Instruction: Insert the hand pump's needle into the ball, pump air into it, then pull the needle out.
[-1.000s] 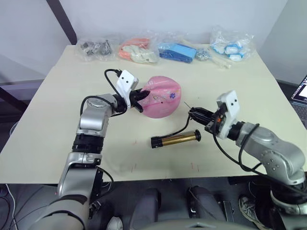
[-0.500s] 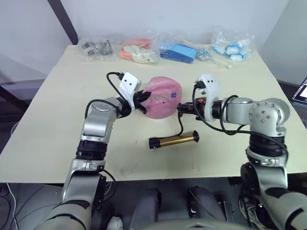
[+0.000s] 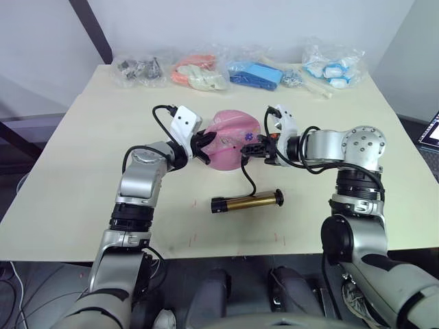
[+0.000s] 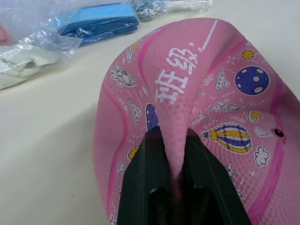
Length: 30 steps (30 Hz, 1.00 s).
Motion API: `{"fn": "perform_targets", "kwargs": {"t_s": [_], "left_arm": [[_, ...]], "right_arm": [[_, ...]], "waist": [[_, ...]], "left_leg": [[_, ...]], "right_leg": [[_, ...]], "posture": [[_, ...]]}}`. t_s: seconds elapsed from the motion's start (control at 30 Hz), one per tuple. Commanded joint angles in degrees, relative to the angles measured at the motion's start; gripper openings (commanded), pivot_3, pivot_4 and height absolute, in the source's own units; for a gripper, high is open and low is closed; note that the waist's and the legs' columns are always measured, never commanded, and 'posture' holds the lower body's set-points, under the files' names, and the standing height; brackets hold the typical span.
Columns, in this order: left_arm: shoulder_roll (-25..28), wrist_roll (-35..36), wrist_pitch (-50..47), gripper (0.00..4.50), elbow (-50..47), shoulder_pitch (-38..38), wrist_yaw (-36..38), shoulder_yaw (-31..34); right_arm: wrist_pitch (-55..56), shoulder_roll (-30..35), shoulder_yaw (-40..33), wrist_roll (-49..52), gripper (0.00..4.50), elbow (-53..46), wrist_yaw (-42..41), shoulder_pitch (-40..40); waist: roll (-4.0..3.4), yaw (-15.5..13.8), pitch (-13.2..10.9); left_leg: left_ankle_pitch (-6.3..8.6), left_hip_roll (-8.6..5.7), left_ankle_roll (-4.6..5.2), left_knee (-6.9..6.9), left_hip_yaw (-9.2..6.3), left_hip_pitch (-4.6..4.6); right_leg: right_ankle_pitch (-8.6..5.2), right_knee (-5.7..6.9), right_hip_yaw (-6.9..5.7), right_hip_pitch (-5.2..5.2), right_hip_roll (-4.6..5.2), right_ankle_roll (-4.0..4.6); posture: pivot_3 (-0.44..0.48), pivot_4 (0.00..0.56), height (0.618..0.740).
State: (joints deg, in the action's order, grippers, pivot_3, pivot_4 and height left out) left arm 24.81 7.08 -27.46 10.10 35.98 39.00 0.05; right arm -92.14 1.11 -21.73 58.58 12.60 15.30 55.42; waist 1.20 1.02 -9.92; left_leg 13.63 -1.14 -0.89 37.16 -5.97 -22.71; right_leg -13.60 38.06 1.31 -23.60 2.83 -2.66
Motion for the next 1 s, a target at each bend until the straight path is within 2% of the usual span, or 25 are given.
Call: {"fn": "perform_targets", "kwargs": {"t_s": [0.03, 0.47, 1.0], "left_arm": [[-0.58, 0.69, 0.79, 0.06, 0.46, -0.65, 0.75, -1.09], [-0.36, 0.25, 2.71, 0.06, 0.25, -1.29, 1.83, -2.01], [-0.41, 0.8, 10.69, 0.06, 2.05, -0.11, 0.56, 0.53]], "right_arm": [[-0.36, -0.63, 0.11, 3.29, 0.33, 1.14, 2.97, 1.09], [-0.36, -1.86, -1.83, 6.9, 0.33, 5.16, 10.44, 1.74], [-0.36, -1.72, -3.43, 8.43, 0.33, 5.48, 10.47, 2.57]], "waist": [[0.0, 0.03, 0.0], [-0.01, 0.1, 0.0], [-0.02, 0.3, -0.01]], "left_leg": [[0.0, 0.0, 0.0, 0.0, 0.0, 0.0], [0.0, 0.0, 0.0, -0.01, 0.0, 0.0], [0.0, 0.01, 0.01, -0.04, 0.0, -0.03]], "right_leg": [[0.0, 0.0, 0.0, 0.0, 0.0, 0.0], [0.0, 0.0, -0.01, 0.0, -0.01, 0.0], [0.0, -0.02, -0.01, -0.02, -0.02, 0.0]], "posture": [[0.0, 0.15, 0.74], [0.0, 0.15, 0.74], [0.0, 0.15, 0.74]]}}
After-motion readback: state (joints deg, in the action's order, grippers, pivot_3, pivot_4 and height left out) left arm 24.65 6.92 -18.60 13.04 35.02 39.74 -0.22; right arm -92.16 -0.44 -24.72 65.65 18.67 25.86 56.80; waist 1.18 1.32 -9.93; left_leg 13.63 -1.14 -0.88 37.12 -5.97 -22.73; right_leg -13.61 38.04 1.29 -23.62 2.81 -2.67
